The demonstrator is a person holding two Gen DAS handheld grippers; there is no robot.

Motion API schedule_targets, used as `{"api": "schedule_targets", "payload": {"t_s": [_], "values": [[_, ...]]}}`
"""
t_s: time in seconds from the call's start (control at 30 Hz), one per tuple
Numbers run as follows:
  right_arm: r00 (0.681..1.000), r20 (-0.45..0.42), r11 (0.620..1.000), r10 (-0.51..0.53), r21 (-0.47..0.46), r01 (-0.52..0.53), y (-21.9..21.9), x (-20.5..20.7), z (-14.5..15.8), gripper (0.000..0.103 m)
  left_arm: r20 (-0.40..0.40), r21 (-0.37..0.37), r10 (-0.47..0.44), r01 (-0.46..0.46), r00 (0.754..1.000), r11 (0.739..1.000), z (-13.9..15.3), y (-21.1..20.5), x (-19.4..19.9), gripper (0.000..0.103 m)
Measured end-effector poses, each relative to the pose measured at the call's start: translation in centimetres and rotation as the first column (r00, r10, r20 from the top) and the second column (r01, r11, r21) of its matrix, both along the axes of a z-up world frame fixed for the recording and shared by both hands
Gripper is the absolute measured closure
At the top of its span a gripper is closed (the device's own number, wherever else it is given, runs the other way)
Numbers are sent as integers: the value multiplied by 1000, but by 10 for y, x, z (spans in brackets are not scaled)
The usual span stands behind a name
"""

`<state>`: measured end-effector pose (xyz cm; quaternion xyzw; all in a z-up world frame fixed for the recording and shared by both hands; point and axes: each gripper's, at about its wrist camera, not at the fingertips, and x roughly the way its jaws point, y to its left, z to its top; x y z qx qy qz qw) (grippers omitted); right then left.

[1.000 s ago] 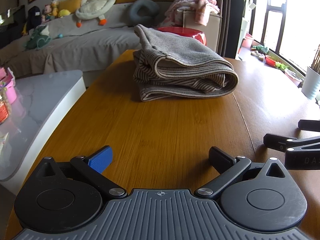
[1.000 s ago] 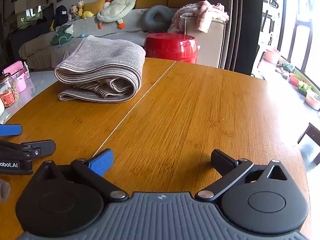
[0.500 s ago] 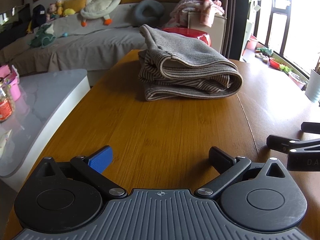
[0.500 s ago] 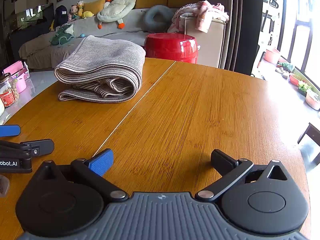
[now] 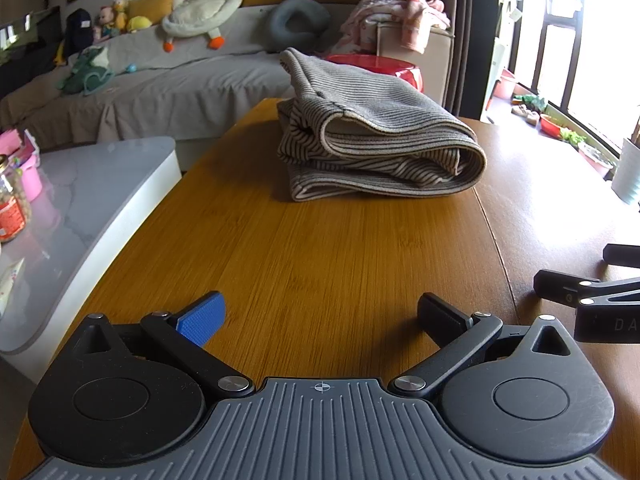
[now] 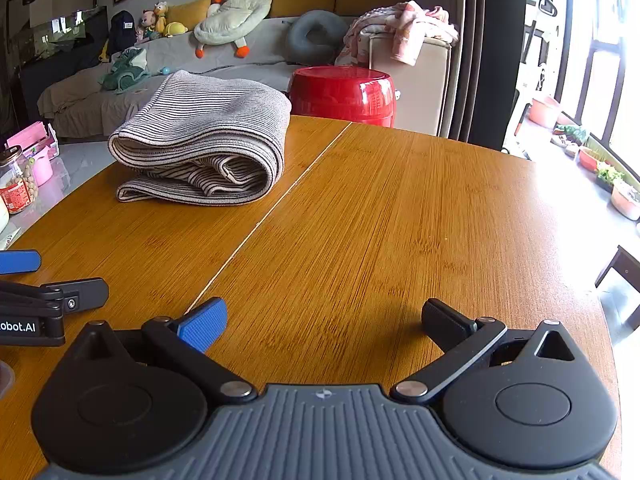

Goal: Fold clothes

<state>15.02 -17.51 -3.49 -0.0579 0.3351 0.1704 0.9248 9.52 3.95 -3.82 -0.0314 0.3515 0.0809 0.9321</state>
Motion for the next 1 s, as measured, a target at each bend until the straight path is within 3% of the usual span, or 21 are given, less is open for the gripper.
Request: {"api": "schedule_targets", "payload": {"t_s": [1.0], "values": [[1000, 0, 1000, 0, 0, 0, 0, 0, 0, 0, -2, -5, 1, -1, 1000, 1000, 1, 1, -2, 0]]}}
